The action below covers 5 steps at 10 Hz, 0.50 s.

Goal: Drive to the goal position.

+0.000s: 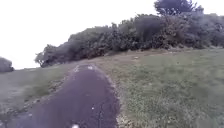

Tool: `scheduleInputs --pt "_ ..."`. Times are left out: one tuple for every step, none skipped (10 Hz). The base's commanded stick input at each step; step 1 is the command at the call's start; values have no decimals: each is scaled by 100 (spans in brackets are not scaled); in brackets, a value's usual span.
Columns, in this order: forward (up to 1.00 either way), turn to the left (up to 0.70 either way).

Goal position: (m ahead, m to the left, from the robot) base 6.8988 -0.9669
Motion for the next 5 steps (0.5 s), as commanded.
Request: scheduleInputs --pt "0 0" --pt "0 0" --pt "0 0" --pt "0 0" --pt "0 0"
